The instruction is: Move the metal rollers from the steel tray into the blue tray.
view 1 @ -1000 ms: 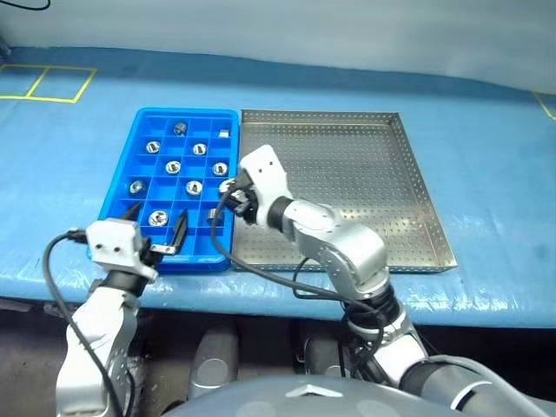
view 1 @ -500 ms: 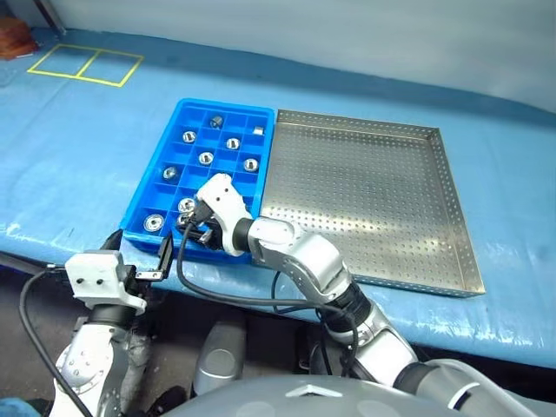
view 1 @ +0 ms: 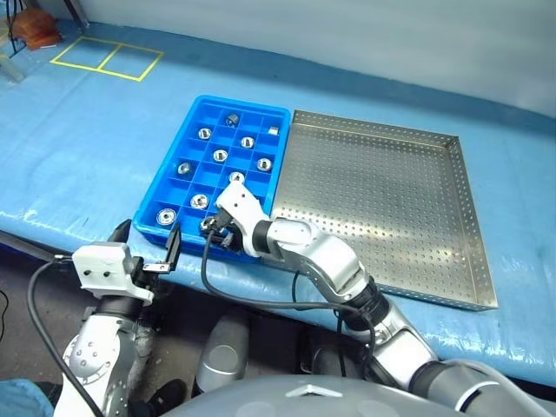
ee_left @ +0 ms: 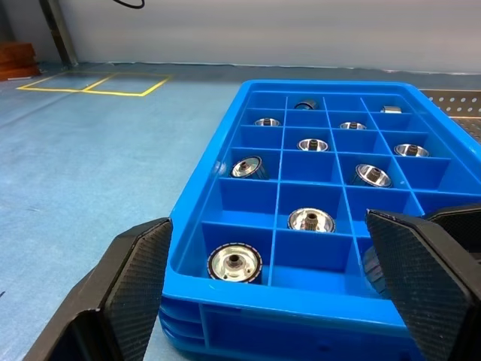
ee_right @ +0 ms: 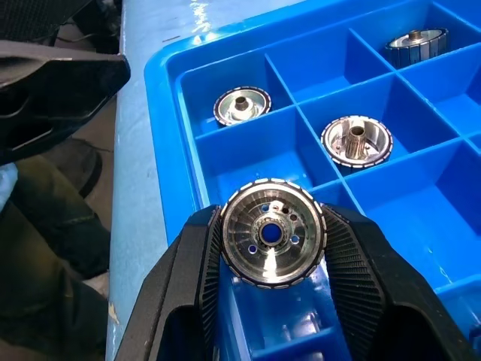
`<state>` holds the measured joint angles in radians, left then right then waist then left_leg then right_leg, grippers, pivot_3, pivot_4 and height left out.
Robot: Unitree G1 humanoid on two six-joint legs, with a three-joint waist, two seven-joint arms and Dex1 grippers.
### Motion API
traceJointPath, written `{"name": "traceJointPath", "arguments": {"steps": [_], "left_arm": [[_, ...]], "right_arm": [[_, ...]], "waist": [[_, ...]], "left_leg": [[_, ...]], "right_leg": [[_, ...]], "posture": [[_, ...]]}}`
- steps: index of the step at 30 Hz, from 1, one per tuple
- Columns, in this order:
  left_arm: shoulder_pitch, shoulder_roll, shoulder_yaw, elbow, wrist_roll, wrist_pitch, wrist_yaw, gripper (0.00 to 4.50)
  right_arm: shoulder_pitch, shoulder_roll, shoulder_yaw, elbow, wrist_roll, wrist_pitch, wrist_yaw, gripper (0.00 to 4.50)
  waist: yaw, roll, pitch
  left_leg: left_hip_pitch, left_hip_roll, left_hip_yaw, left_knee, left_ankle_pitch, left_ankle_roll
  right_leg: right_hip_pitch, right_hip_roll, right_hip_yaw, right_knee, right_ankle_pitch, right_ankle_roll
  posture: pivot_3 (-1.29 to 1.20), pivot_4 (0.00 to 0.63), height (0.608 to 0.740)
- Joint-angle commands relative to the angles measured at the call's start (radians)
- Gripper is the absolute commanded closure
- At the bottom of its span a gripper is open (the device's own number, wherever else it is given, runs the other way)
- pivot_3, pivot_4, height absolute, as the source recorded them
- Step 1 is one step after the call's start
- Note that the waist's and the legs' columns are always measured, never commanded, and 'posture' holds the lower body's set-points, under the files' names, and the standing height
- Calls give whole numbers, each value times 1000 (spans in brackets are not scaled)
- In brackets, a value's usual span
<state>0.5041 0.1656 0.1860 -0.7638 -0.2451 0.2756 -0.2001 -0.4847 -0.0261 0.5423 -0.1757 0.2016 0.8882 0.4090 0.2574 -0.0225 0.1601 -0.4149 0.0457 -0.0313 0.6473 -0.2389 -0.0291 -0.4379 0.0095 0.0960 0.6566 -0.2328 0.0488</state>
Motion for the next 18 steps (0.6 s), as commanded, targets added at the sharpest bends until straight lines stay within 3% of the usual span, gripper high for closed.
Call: {"name": "traceJointPath", "arguments": {"steps": [1,2,5,13,18], "left_arm": [[-19,20,-4,-14,-4,0,-12,0],[-29,26,-5,-12,-6,6,-15,0],[-58,48,-7,-5,-18,22,-32,0],[-201,125,-31,36,-52,88,-93,0],[-331,150,-66,122,-33,91,-111,0]], "right_arm": [[15,-14,24,-16,-10,41,4,2828],[16,-16,24,-22,-12,37,3,2095],[26,-10,0,-52,-16,21,-16,1275],[128,0,-173,-227,37,-90,-46,1275],[272,-16,-292,-363,73,-180,-71,1275]], "waist": [[1,0,0],[1,0,0],[-1,0,0],[-26,0,0],[-94,0,0]], "left_leg": [[0,0,0,0,0,0],[0,0,0,0,0,0],[0,0,0,0,0,0],[-2,0,0,1,1,-1],[1,0,0,2,0,-1]], "right_leg": [[-2,0,0,0,0,0],[-2,0,0,0,0,0],[-2,0,0,0,0,0],[1,0,0,1,0,1],[6,0,0,-1,1,1]], "posture": [[467,150,740],[458,150,740],[421,150,740],[290,150,740],[183,150,740]]}}
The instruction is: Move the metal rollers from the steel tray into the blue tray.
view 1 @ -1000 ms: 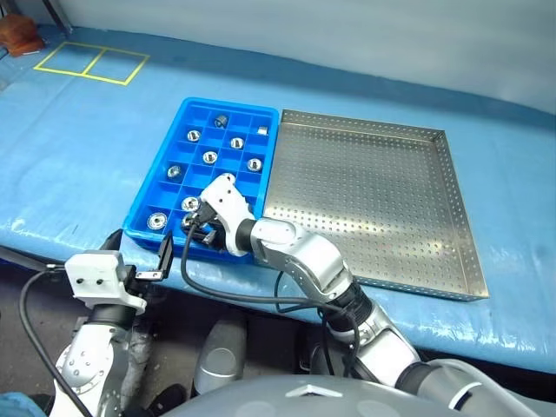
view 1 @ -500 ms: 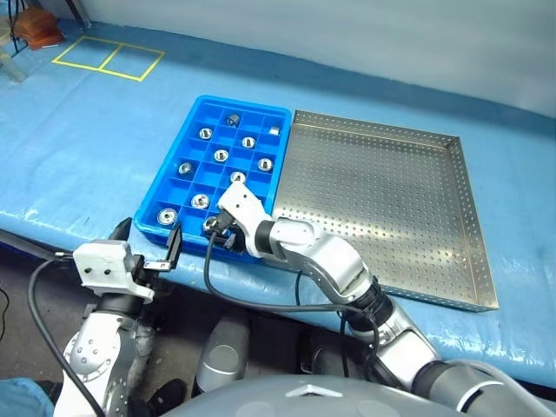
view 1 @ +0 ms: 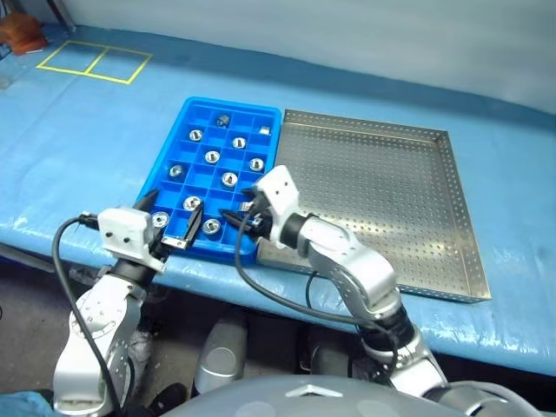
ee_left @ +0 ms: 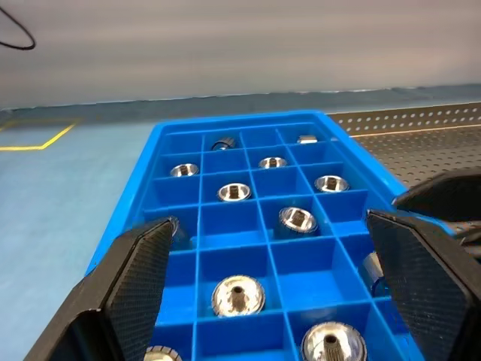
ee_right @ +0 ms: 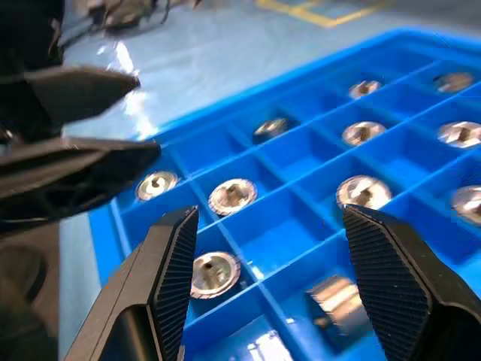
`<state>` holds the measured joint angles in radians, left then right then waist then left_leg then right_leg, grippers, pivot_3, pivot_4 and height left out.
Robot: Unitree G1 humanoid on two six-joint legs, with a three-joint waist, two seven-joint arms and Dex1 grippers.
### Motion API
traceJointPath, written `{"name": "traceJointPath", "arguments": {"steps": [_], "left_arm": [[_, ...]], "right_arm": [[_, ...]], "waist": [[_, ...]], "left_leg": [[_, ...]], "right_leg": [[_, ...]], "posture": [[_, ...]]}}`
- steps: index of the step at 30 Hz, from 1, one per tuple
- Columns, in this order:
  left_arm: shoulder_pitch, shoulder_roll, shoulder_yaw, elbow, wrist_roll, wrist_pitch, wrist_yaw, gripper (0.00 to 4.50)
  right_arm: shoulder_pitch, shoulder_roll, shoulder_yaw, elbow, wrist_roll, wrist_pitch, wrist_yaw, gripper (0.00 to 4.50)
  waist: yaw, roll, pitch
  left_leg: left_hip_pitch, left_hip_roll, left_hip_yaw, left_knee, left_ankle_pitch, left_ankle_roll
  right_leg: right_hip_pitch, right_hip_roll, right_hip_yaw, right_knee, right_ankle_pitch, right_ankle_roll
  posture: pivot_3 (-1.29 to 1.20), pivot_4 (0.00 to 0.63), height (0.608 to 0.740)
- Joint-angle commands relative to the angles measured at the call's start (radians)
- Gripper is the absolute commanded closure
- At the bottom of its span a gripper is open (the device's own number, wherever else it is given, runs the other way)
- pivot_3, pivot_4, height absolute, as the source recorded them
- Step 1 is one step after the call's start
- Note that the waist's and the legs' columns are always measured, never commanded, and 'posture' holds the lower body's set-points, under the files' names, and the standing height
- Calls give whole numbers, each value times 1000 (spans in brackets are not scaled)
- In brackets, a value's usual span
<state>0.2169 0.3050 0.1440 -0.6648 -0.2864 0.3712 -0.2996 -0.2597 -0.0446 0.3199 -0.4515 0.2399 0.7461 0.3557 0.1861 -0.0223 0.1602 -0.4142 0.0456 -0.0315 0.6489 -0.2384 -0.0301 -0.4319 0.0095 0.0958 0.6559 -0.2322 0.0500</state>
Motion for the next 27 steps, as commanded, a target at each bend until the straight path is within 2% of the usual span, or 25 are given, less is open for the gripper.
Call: {"name": "traceJointPath", "arguments": {"steps": [1,7,13,17,27], "left_arm": [[-61,11,-30,38,8,-4,-13,0],[-167,14,-80,145,16,-10,-38,0],[-215,22,-118,229,39,-48,-68,0],[-226,22,-125,248,54,-50,-72,0],[-218,20,-124,241,46,-44,-86,0]], "right_arm": [[71,3,-90,-103,43,-38,-27,1275],[241,-75,-124,-174,-17,-182,-48,1275],[344,-60,-163,-188,-24,-212,-123,1275],[378,-30,-163,-202,-23,-231,-162,1275],[387,-31,-137,-200,-36,-273,-177,1275]], "waist": [[-40,0,0],[-137,0,0],[-200,0,0],[-212,0,0],[-212,0,0]], "left_leg": [[1,0,0,0,0,0],[2,0,0,-1,0,0],[4,0,-1,0,0,0],[4,0,0,1,0,1],[4,0,0,2,0,1]], "right_leg": [[1,0,0,-1,0,0],[2,0,1,1,1,1],[3,1,2,4,0,0],[3,1,2,4,1,1],[3,1,3,4,1,2]], "posture": [[161,150,740],[87,150,740],[35,150,740],[29,150,740],[38,150,740]]}}
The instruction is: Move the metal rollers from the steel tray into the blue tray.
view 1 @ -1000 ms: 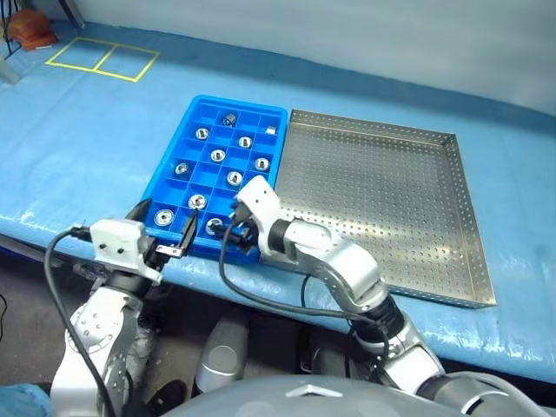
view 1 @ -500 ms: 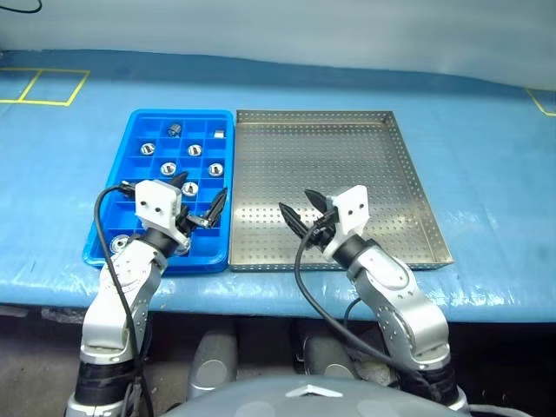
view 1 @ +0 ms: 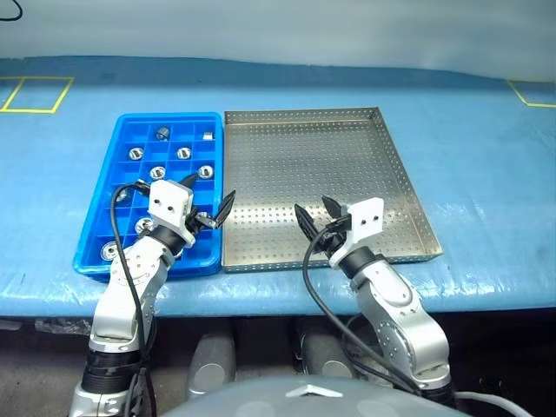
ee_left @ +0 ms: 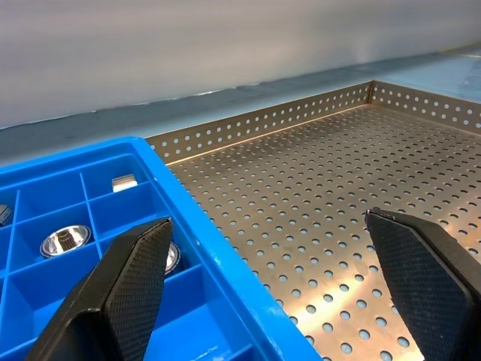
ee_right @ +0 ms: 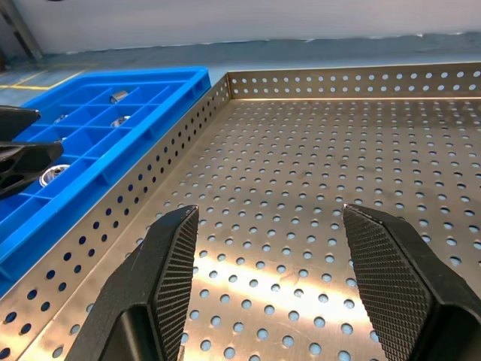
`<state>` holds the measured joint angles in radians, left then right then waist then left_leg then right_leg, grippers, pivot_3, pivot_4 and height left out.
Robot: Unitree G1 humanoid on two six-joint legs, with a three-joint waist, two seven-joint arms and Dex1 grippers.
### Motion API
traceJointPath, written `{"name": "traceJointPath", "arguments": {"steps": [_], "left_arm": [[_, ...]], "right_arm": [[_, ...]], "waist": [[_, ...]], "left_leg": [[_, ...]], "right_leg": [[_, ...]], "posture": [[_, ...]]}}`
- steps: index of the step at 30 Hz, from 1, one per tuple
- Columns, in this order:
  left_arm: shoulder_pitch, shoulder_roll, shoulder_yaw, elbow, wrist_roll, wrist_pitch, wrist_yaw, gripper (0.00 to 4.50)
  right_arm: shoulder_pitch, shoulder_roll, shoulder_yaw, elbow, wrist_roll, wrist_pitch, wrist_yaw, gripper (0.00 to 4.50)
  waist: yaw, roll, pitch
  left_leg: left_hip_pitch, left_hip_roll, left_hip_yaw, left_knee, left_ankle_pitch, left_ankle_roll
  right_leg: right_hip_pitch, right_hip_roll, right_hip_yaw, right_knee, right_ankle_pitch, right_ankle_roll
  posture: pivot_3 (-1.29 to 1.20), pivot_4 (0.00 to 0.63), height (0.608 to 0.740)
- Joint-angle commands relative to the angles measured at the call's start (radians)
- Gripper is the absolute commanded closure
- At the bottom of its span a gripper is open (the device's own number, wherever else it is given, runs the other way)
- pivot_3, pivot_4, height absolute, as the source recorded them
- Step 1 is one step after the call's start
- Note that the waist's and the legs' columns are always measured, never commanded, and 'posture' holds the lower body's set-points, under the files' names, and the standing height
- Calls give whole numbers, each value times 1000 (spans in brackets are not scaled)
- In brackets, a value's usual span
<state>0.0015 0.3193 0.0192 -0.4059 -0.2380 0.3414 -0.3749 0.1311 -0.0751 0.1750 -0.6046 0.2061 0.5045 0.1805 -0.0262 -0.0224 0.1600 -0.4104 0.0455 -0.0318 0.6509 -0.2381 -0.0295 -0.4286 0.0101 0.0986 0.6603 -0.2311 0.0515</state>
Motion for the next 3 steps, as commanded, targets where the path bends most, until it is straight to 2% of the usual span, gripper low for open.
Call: {"name": "traceJointPath", "arguments": {"steps": [1,3], "left_arm": [[-2,5,0,-18,-2,-15,-11,0],[-2,3,1,-18,-3,-15,-11,0]], "right_arm": [[-4,-3,9,-45,-3,-34,-2,1275],[-4,-5,10,-42,-4,-38,-4,1275]], "waist": [[0,0,0],[0,0,0]], "left_leg": [[0,0,0,0,0,0],[0,0,0,0,0,0]], "right_leg": [[0,0,0,0,0,0],[0,0,0,0,0,0]], "posture": [[39,150,740],[37,150,740]]}}
